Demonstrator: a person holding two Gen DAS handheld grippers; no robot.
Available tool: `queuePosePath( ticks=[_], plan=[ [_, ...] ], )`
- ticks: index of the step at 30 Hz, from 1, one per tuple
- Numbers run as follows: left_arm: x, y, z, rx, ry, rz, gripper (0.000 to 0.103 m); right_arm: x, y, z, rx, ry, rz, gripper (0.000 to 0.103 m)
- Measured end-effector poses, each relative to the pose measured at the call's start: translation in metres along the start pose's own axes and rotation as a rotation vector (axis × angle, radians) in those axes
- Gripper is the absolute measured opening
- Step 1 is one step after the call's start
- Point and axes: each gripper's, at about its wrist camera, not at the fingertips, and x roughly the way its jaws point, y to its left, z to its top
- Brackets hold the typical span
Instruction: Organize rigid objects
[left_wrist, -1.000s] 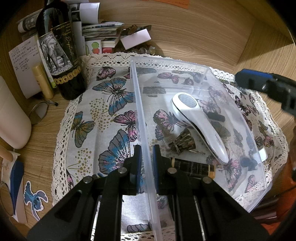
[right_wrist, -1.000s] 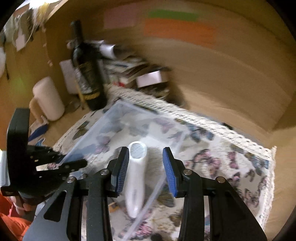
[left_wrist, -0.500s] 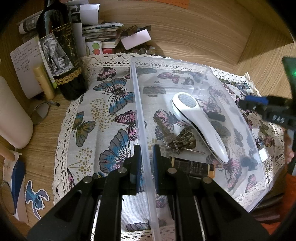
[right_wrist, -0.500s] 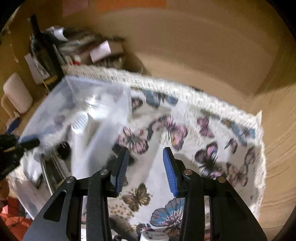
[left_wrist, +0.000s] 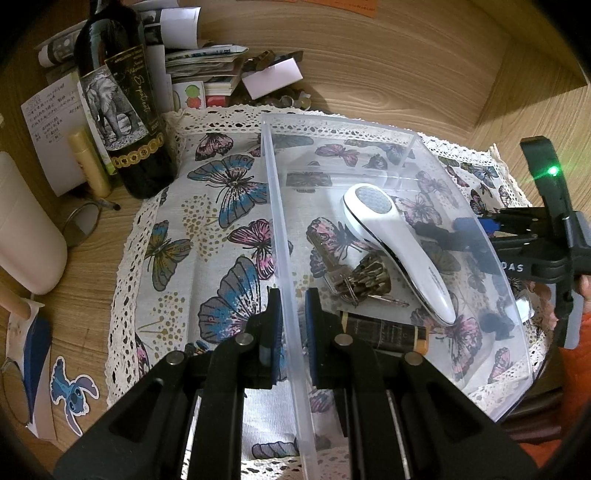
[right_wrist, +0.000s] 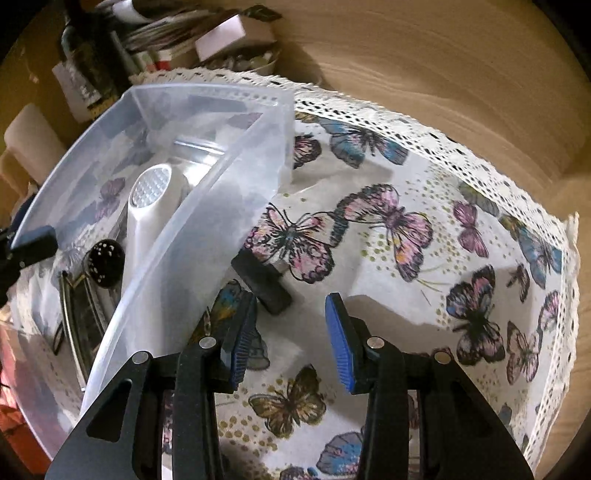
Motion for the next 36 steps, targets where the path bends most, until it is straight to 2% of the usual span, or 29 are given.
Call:
queuePosePath(
  ticks=[5, 8, 10, 16, 21, 31, 36],
  plan=[
    [-0.001, 0.0, -0.001, 0.0, 0.0, 0.001, 0.011, 0.007, 0.007, 0.006, -0.035, 0.001, -0.009, 0.034],
    [-0.001, 0.0, 0.0, -0.001, 0.0, -0.001, 0.011, 0.01, 0.013, 0.01, -0.046, -0.002, -0.015, 0.019],
    [0.0, 0.0, 0.0, -0.001, 0.001, -0.001, 0.011, 0.01, 0.015, 0.009, -0.05, -0.008, -0.015, 0.015],
    [0.0, 0.0, -0.001, -0.001, 0.0, -0.001, 0.011, 0.007, 0.016, 0.008, -0.039, -0.032, -0.039, 0.014],
    [-0.001, 0.0, -0.001, -0.001, 0.0, -0.001, 0.011, -0.011, -0.001, 0.001, 0.007, -0.068, -0.051, 0.014],
    [0.0, 0.0, -0.001, -0.001, 0.0, 0.0, 0.011, -0.065, -0.001, -0.002, 0.038, -0.207, -0.064, 0.014],
    [0.0, 0.0, -0.001, -0.002, 0.0, -0.001, 0.011, -0.085, 0.01, 0.009, 0.025, -0.29, -0.05, 0.014]
  ],
)
